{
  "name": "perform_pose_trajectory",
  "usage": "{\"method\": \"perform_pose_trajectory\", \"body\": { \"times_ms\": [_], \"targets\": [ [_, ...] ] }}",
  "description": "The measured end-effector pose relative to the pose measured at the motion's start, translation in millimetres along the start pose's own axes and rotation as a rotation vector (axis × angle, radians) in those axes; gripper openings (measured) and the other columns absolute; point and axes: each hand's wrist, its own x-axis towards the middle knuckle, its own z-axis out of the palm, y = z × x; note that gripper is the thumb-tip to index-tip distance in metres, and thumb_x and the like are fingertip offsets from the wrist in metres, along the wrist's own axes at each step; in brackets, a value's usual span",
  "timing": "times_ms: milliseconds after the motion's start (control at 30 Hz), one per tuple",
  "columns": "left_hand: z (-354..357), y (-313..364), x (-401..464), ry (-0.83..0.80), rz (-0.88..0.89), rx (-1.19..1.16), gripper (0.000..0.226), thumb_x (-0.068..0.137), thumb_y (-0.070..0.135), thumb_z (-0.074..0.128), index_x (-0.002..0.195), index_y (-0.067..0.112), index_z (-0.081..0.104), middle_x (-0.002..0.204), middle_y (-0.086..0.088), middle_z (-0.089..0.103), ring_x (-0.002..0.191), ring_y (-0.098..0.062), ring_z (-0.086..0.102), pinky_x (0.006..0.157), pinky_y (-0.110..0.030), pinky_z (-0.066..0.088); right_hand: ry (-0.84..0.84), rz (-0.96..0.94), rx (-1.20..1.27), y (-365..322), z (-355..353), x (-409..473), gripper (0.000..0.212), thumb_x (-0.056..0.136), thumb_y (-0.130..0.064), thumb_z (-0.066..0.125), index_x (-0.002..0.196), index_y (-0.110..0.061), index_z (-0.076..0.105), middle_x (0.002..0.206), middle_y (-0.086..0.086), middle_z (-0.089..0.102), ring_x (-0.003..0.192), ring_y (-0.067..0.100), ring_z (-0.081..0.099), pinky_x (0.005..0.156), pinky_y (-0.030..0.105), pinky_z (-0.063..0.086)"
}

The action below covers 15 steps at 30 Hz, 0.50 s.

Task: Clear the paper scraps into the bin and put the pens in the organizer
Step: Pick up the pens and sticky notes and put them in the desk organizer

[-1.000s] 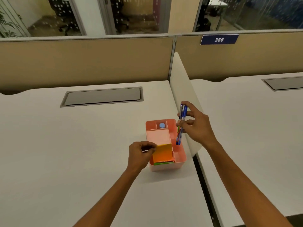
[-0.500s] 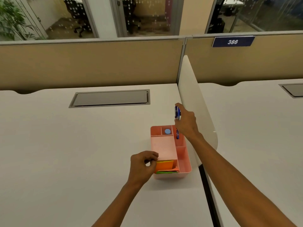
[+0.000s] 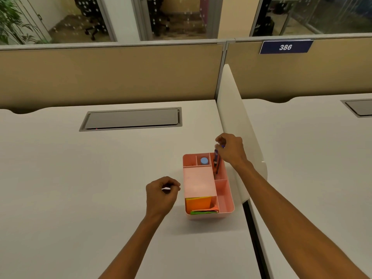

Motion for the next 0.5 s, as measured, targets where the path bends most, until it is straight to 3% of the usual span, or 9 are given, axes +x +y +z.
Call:
{"method": "perform_pose_trajectory", "body": {
  "times_ms": [200,300,400,500],
  "targets": [
    [-2.7,2.3,3.9,-0.041,0.009,-0.029,0.017,0.079,-0.003,0.062,0.077,0.012,0.071,0.078,-0.002,0.072,0.075,-0.021,0.069,0.067,-0.03,0.06,0.021,-0.025,0.014,-9.9,-10.3,-1.4,0.023,0.091,-0.016,0.066,0.111,-0.004,0.067,0.106,0.014,0.071,0.097,0.025,0.067,0.091,0.034,0.055],
    [-4.9,1.0,4.6,-0.063,0.016,-0.047,0.014,0.081,0.0,0.064,0.081,0.014,0.069,0.081,-0.001,0.071,0.078,-0.02,0.069,0.065,-0.03,0.06,0.033,-0.025,0.022,-15.6,-16.1,-5.4,0.025,0.095,-0.022,0.062,0.113,-0.005,0.066,0.111,0.013,0.071,0.1,0.025,0.067,0.089,0.03,0.052],
    [-8.1,-1.0,3.5,-0.089,0.006,-0.065,0.005,0.083,0.012,0.069,0.086,0.016,0.067,0.085,0.002,0.07,0.08,-0.018,0.068,0.063,-0.025,0.058,0.061,-0.037,0.017,-21.6,-20.2,-13.5,0.028,0.096,-0.028,0.059,0.114,-0.008,0.065,0.113,0.009,0.071,0.101,0.022,0.066,0.085,0.024,0.046],
    [-15.6,-2.3,1.1,-0.136,-0.016,-0.09,0.017,0.083,0.031,0.071,0.093,0.019,0.065,0.089,0.005,0.069,0.082,-0.013,0.067,0.061,-0.02,0.054,0.114,-0.051,0.014,-29.8,-21.2,-26.9,0.03,0.096,-0.034,0.058,0.11,-0.009,0.067,0.109,0.008,0.073,0.097,0.019,0.066,0.084,0.024,0.047]
  ]
}}
